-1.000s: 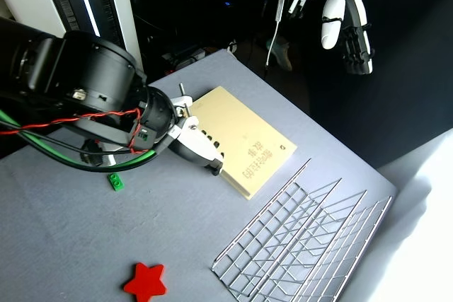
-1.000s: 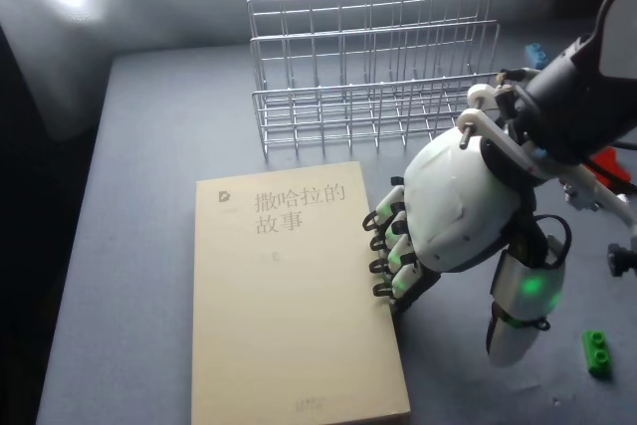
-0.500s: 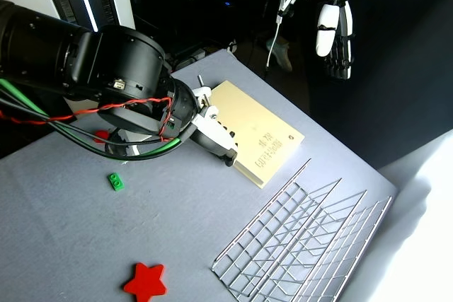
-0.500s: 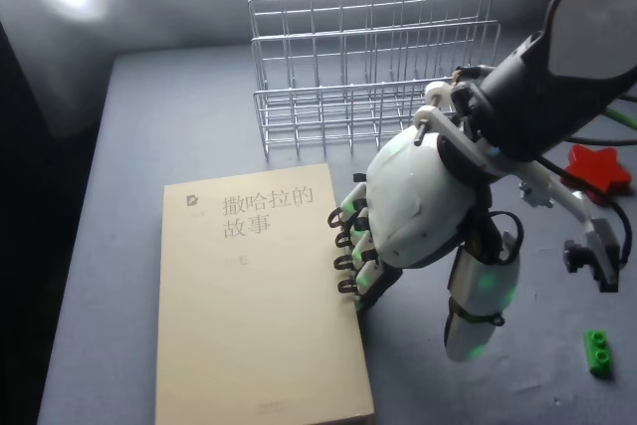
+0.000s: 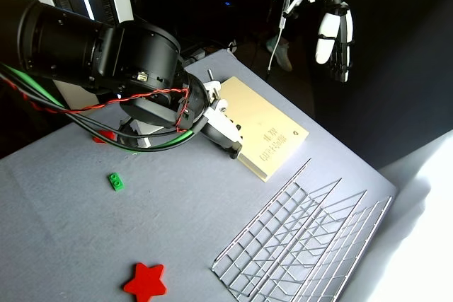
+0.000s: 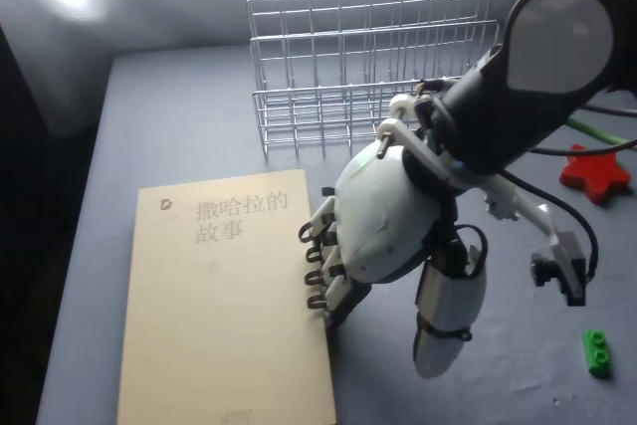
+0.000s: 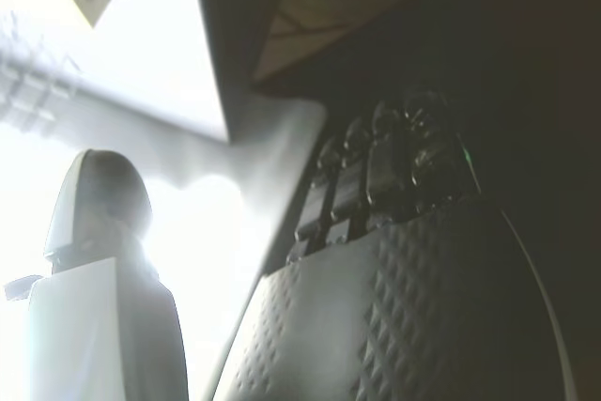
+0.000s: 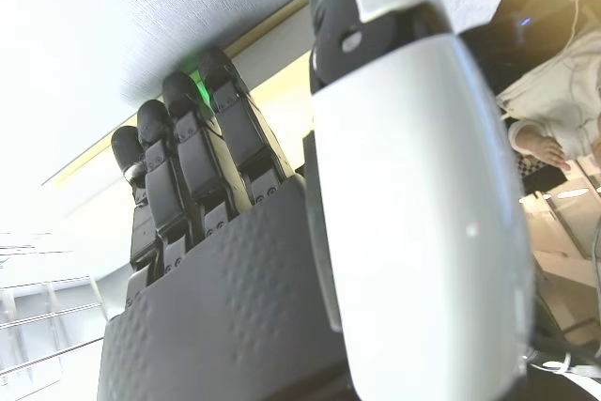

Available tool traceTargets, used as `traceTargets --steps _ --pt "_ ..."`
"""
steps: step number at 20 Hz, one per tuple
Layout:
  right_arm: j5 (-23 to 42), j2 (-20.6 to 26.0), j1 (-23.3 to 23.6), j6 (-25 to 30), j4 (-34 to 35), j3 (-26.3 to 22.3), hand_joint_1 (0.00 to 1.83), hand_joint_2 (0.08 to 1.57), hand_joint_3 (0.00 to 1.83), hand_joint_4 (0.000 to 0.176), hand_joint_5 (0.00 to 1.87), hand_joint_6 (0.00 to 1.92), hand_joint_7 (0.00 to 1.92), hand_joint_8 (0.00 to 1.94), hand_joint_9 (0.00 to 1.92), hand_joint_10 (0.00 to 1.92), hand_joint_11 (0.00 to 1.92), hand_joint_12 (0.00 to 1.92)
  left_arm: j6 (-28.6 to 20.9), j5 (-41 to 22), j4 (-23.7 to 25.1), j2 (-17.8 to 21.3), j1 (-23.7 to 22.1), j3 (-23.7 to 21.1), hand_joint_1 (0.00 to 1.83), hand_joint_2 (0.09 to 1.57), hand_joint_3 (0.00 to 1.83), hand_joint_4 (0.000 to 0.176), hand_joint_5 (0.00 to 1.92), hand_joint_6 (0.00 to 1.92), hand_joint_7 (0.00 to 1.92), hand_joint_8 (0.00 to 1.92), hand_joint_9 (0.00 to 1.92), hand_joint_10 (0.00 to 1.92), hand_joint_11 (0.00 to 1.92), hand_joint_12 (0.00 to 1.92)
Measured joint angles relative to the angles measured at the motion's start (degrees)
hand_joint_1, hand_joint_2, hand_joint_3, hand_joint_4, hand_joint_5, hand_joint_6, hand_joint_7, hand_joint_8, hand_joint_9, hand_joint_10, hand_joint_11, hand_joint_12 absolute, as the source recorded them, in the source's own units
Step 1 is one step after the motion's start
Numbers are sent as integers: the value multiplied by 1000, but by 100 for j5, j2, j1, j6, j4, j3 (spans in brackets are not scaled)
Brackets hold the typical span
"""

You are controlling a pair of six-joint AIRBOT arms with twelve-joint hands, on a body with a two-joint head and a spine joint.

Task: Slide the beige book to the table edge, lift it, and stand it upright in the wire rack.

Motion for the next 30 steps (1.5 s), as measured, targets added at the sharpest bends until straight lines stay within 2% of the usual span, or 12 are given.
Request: traceTargets --steps 4,8,11,13,15,19,20,21,22,24,28,30 --pt "-85 -149 61 90 7 0 144 1081 1 0 212 3 217 3 216 2 0 593 605 -138 9 11 74 138 700 1021 0 0 0 0 0 0 0 0 0 0" --pt "-120 -212 61 208 11 0 161 1072 0 0 215 0 225 1 223 2 0 618 577 -603 13 42 374 98 686 1024 0 0 0 0 0 0 0 0 0 0" --pt "-114 -232 61 221 7 0 194 1072 0 0 232 4 237 2 228 1 0 640 647 -208 4 122 494 72 716 1024 0 0 0 0 0 0 0 0 0 0" --pt "-118 -282 61 219 -13 7 160 1078 2 0 222 2 221 2 226 4 0 643 876 17 214 122 496 98 651 1034 3 0 0 0 0 0 0 0 0 0" --pt "-127 -352 61 221 13 4 142 1077 1 0 210 1 219 1 226 3 0 627 879 210 487 103 378 227 635 1027 0 0 0 0 0 0 0 0 0 0" --pt "-170 -455 61 227 4 7 179 1068 0 0 209 0 221 3 229 6 0 596 874 647 509 28 149 363 649 1035 2 0 0 0 0 0 0 0 0 0" --pt "-179 -476 61 234 2 7 195 1059 0 0 215 2 229 4 242 7 0 627 879 730 308 4 114 389 675 1025 0 0 0 0 0 0 0 0 0 0" --pt "-227 -522 74 232 -9 7 188 1065 0 0 219 3 234 4 245 7 0 629 879 772 -483 4 105 393 644 1032 1 0 0 0 0 0 0 0 0 0" --pt "-251 -542 87 234 -2 7 188 1065 0 0 219 3 234 4 245 7 0 629 874 785 -890 4 105 393 644 1032 1 0 0 0 0 0 0 0 0 0" --pt "-321 -579 111 236 7 7 183 1069 1 0 209 1 220 2 232 1 0 605 872 780 -1491 13 96 350 665 1026 0 0 0 0 0 0 0 0 0 0" --pt "-369 -660 111 238 4 7 183 1069 0 0 224 2 226 3 228 1 0 595 879 911 -1998 155 94 42 628 1026 0 0 0 0 0 0 0 0 0 0" --pt "-363 -678 111 289 2 7 162 1067 0 0 218 0 222 0 226 2 0 597 879 1150 -2616 227 94 -11 643 1015 0 0 0 0 0 0 0 0 0 0"
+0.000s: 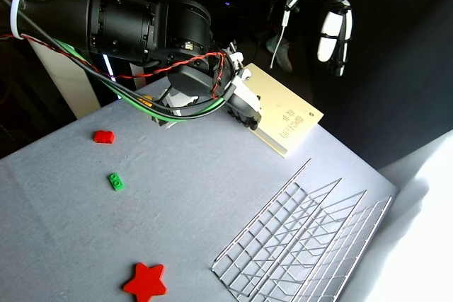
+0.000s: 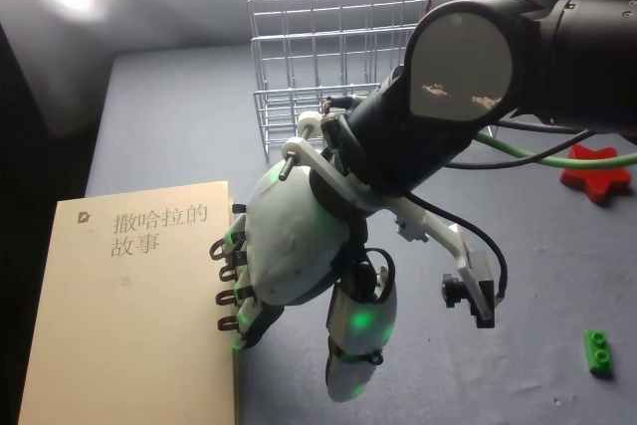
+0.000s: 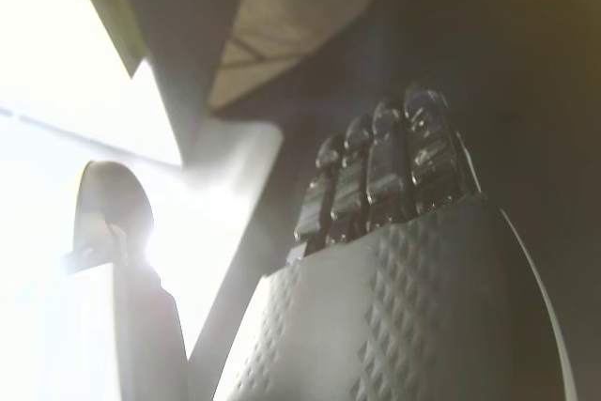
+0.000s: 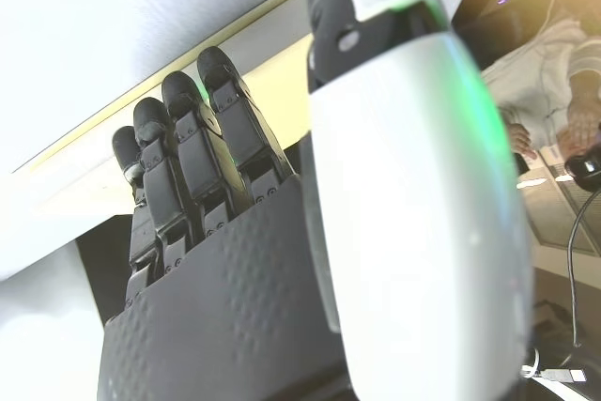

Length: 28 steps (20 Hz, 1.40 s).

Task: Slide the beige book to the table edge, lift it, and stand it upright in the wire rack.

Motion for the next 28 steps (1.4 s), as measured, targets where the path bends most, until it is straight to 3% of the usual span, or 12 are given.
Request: traceTargets --steps 1,3,8,17,28 --pt "13 0 0 50 7 0 149 1072 1 0 209 0 211 0 222 0 0 606 -7 164 -315 0 -11 2 622 1023 0 0 0 0 0 0 0 0 0 0" --pt "50 0 0 81 4 -2 153 1075 1 0 226 3 231 3 239 4 0 627 -2 483 -505 -9 -68 7 631 1024 0 0 0 0 0 0 0 0 0 0" --pt "44 -114 15 85 -2 0 183 1067 0 0 229 4 229 5 246 6 0 614 -2 649 -1172 -203 -181 236 614 1023 0 0 0 0 0 0 0 0 0 0" --pt "-170 -289 17 105 2 0 214 1054 0 0 250 6 244 7 237 5 0 637 -20 494 -1416 -859 -227 874 626 1027 2 0 0 0 0 0 0 0 0 0" --pt "-221 -411 61 236 7 0 166 1063 0 0 231 1 228 2 230 3 0 608 -15 391 -1078 -1029 -177 981 646 1024 0 0 0 0 0 0 0 0 0 0"
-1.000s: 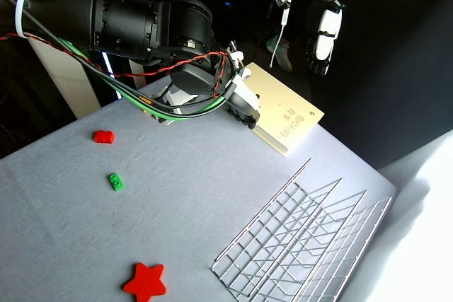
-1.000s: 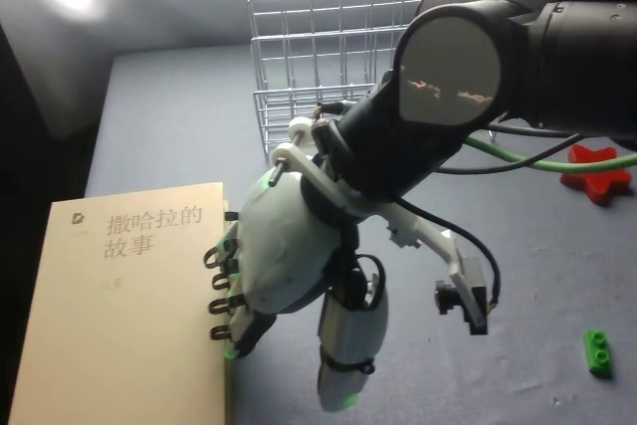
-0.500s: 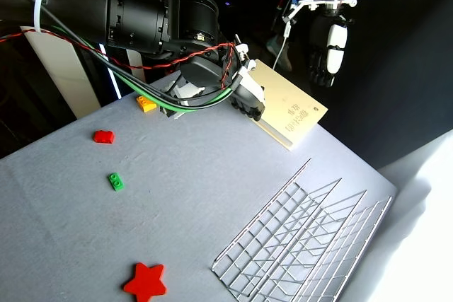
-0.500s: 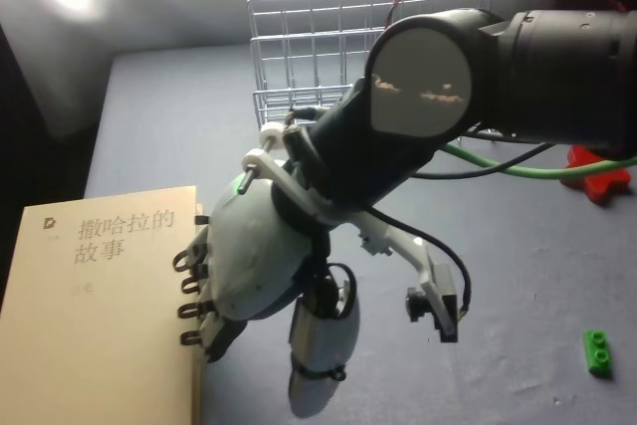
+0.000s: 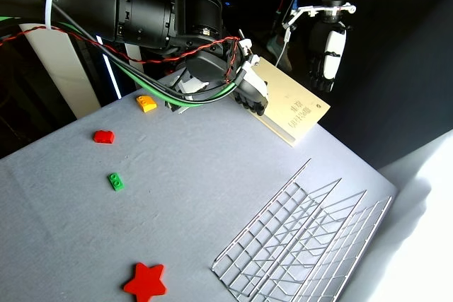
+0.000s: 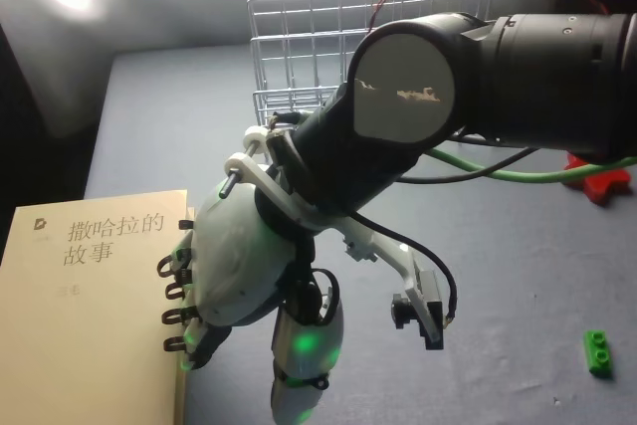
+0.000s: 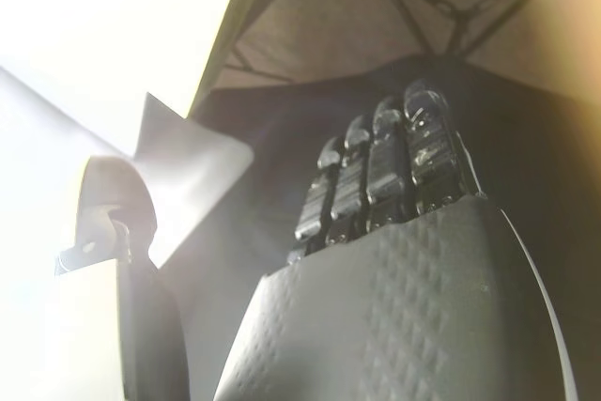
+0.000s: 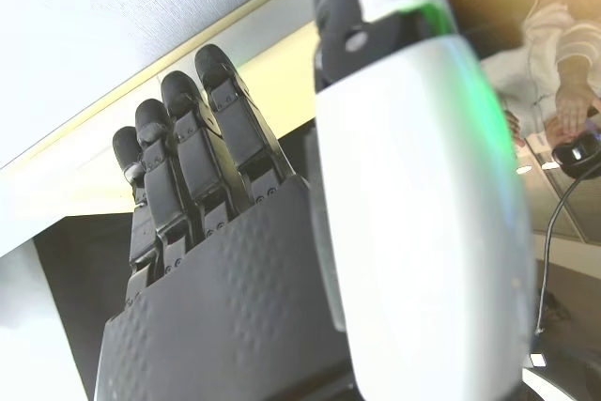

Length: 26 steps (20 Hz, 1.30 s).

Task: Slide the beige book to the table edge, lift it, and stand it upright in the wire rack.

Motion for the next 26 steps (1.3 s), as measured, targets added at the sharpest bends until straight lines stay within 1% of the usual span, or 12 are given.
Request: traceTargets --steps 1,3,4,7,10,11,13,16,19,20,24,26 --pt "-22 -4 9 0 0 0 186 1062 0 0 225 0 224 0 225 0 0 591 0 -24 35 -17 0 0 673 1029 1 0 0 0 0 0 0 0 0 0" --pt "-42 -11 9 0 11 -2 171 1060 0 0 229 1 226 1 228 1 0 616 0 -57 66 -52 0 0 618 1041 6 0 0 0 0 0 0 0 0 0" --pt "-37 -11 9 0 11 0 171 1055 0 0 241 4 242 4 241 4 0 644 2 -66 68 -57 0 0 629 1040 4 0 0 0 0 0 0 0 0 0" --pt "0 35 7 2 13 -2 165 1058 0 0 246 3 247 1 242 2 0 620 2 -107 74 -57 0 -11 627 1041 3 0 0 0 0 0 0 0 0 0" --pt "31 197 2 4 22 -2 187 1050 0 0 259 5 254 3 245 3 0 672 0 -114 76 -63 17 -44 634 1044 4 0 0 0 0 0 0 0 0 0" --pt "28 269 2 -7 20 -2 183 1053 0 0 255 2 247 1 238 0 0 654 0 -127 76 -79 17 -42 702 1030 0 0 0 0 0 0 0 0 0 0" --pt "39 455 9 -46 17 -2 198 1049 0 0 262 4 249 2 235 0 0 627 2 -157 79 -155 15 -24 676 1028 0 0 0 0 0 0 0 0 0 0" --pt "111 793 63 -136 17 -2 175 1055 1 0 263 3 258 3 250 5 0 642 2 -188 81 -229 -4 -24 695 1025 0 0 0 0 0 0 0 0 0 0" --pt "173 1161 81 -175 -2 -2 178 1060 2 0 260 3 259 2 254 3 0 660 2 -258 92 -302 -68 -24 638 1024 0 0 0 0 0 0 0 0 0 0" --pt "223 1270 103 -188 -13 -31 179 1059 1 0 261 3 266 5 258 4 0 665 2 -262 87 -348 -68 -24 591 1034 3 0 0 0 0 0 0 0 0 0" --pt "319 1847 284 -258 -28 -223 196 1058 0 0 241 2 242 2 239 2 0 641 2 -234 94 -498 -68 -48 632 1022 0 0 0 0 0 0 0 0 0 0" --pt "374 2111 326 -260 -39 -337 181 1052 0 0 251 2 252 2 245 2 0 657 0 -293 166 -557 -68 -50 609 1030 1 0 0 0 0 0 0 0 0 0"
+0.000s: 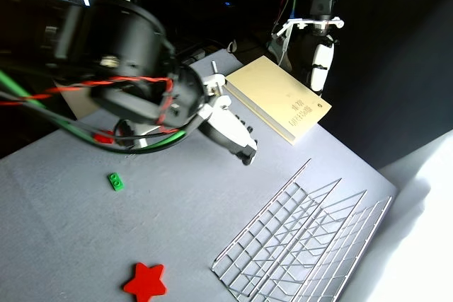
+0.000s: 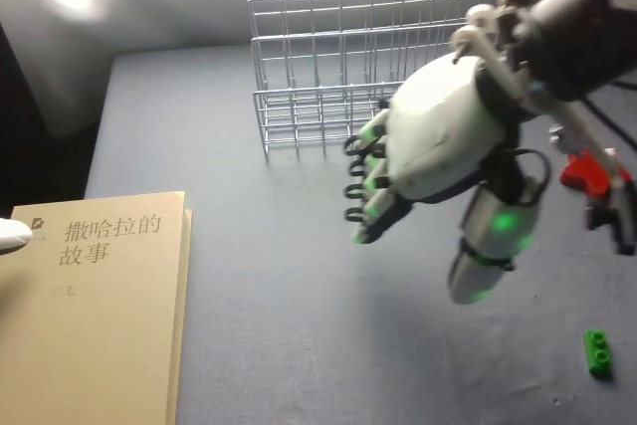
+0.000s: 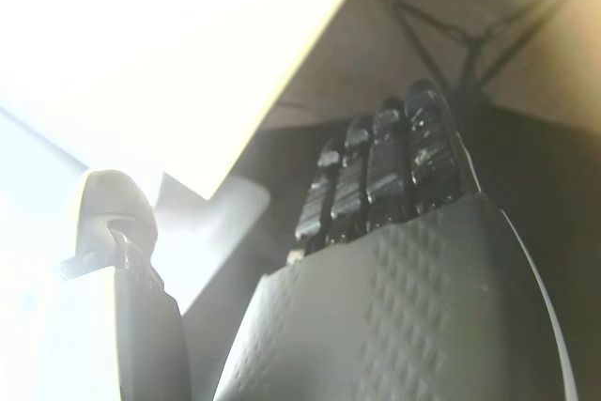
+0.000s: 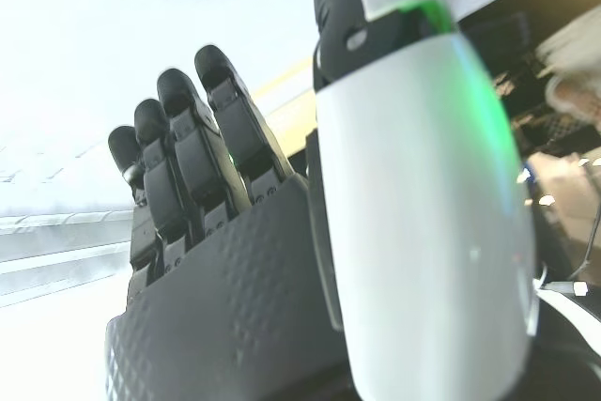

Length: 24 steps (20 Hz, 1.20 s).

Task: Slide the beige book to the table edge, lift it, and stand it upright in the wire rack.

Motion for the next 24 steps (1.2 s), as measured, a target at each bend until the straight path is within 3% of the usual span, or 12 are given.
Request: traceTargets --steps 9,13,16,18,20,24 --pt "256 710 382 15 57 -273 178 1061 1 0 257 2 255 2 258 4 0 676 0 -144 214 -103 2 -83 648 1022 0 0 0 0 0 0 0 0 0 0" --pt "94 1021 387 966 -251 -461 155 1067 2 0 242 0 234 0 232 3 0 599 0 -70 396 -173 2 -125 627 1051 8 0 0 0 0 0 0 0 0 0" --pt "39 1189 391 1847 -728 -562 160 1059 0 0 257 1 259 4 246 2 0 649 2 17 496 -208 13 -131 653 1042 2 0 0 0 0 0 0 0 0 0" --pt "48 1283 391 2365 -1067 -595 163 1054 0 0 241 0 237 0 230 0 0 622 0 17 494 -208 24 -129 732 1025 0 0 0 0 0 0 0 0 0 0" --pt "68 1419 391 2645 -1231 -669 157 1054 0 0 258 5 252 5 244 5 0 630 2 17 496 -214 26 -131 674 1050 6 0 0 0 0 0 0 0 0 0" --pt "59 1681 391 3108 -1401 -874 178 1044 0 0 257 3 249 5 241 4 0 641 -4 39 494 -240 26 -142 792 1039 0 0 50 13 18 5 12 3 0 0"
